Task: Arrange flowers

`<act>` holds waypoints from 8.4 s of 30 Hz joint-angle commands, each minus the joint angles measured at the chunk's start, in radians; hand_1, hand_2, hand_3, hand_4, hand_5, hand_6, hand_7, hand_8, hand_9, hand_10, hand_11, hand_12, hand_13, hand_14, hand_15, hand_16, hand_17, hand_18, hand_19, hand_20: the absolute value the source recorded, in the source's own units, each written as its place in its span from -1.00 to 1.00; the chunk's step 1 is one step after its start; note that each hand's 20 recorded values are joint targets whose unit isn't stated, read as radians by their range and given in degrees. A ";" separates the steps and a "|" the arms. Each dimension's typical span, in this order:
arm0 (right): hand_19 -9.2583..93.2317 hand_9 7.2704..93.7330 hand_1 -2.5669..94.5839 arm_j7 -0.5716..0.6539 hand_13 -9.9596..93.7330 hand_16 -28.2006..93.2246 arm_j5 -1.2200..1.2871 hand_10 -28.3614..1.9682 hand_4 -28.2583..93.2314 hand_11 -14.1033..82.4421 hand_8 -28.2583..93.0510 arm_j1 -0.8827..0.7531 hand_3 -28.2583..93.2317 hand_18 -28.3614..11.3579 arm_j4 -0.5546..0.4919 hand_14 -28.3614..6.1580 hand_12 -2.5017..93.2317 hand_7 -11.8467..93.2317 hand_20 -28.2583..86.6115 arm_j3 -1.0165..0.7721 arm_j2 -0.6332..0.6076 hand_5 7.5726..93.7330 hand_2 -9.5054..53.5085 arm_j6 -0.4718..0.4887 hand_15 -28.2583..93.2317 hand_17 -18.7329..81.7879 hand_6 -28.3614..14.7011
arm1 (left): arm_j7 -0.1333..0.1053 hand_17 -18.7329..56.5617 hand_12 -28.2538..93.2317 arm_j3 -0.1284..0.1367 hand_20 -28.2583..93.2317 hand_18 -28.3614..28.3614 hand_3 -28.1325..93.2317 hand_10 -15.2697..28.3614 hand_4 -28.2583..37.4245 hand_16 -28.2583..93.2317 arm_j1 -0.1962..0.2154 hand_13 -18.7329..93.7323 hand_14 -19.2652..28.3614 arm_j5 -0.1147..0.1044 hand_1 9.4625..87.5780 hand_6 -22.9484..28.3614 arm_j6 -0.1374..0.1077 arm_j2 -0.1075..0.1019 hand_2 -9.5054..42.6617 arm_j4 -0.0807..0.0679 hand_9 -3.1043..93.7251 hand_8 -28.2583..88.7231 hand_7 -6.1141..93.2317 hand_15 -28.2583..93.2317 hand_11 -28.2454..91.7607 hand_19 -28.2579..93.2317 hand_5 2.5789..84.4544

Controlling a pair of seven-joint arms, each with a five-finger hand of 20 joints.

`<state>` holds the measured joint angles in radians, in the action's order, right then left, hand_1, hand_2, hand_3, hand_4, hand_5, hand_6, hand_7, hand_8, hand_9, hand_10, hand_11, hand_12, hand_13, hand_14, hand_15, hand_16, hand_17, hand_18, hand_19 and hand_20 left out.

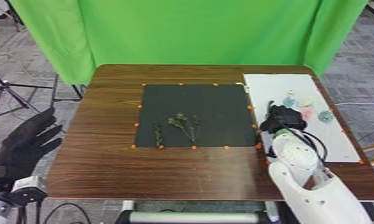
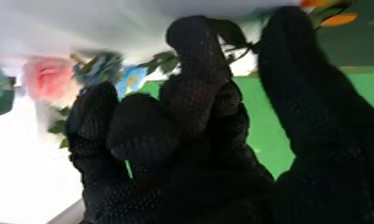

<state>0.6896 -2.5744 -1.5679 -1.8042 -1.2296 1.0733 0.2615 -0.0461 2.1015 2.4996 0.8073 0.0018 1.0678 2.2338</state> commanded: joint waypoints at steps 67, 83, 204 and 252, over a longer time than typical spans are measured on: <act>0.82 0.66 -0.01 -0.082 0.68 0.09 0.233 0.33 -0.93 0.62 -0.19 -0.009 0.84 -0.66 -0.054 0.28 0.16 0.18 0.31 -0.004 0.048 0.50 -1.00 -0.192 0.85 0.04 0.32 | 0.014 -0.80 -0.21 0.001 -0.38 0.64 0.63 0.10 -1.00 -0.40 0.007 -0.42 0.26 0.003 -0.70 -0.07 0.010 0.014 -0.65 0.002 -0.59 -0.69 -0.46 -0.30 -0.34 0.07 -0.56; 0.83 0.66 -0.02 -0.148 0.68 0.09 0.130 0.34 -0.93 0.63 -0.20 -0.042 0.85 -0.65 -0.086 0.28 0.15 0.19 0.31 0.113 0.066 0.50 -1.00 -0.077 0.86 0.03 0.32 | 0.018 -0.80 -0.20 -0.004 -0.38 0.64 0.63 0.10 -1.00 -0.40 0.000 -0.42 0.26 0.002 -0.70 -0.07 0.011 0.012 -0.65 0.000 -0.59 -0.69 -0.45 -0.30 -0.34 0.07 -0.56; 0.65 -0.26 -0.48 -0.303 0.18 -0.02 0.008 -0.31 -0.94 0.40 -0.75 -0.115 0.84 -0.77 -0.184 -0.18 -0.15 -0.15 0.39 0.096 0.000 -0.26 -1.00 -0.035 0.82 -0.28 -0.02 | 0.029 -0.80 -0.20 -0.006 -0.38 0.64 0.63 0.10 -1.00 -0.40 -0.007 -0.42 0.26 0.003 -0.69 -0.07 0.019 0.010 -0.64 -0.006 -0.59 -0.69 -0.46 -0.30 -0.34 0.07 -0.55; 0.59 -0.18 -0.52 -0.356 0.10 -0.09 0.008 -0.13 -0.95 0.18 -0.78 -0.147 0.83 -0.75 -0.200 -0.25 -0.31 -0.06 0.43 0.095 -0.041 -0.18 -0.92 0.001 0.81 -0.36 0.08 | 0.027 -0.80 -0.20 -0.010 -0.38 0.64 0.62 0.10 -1.00 -0.40 -0.012 -0.42 0.26 0.004 -0.69 -0.07 0.021 0.009 -0.63 -0.007 -0.59 -0.69 -0.46 -0.29 -0.34 0.07 -0.56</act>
<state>0.3382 -2.5379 -1.7135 -2.0110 -1.1447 1.0264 0.2619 -0.0252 2.0945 2.4865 0.8083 0.0173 1.0722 2.2288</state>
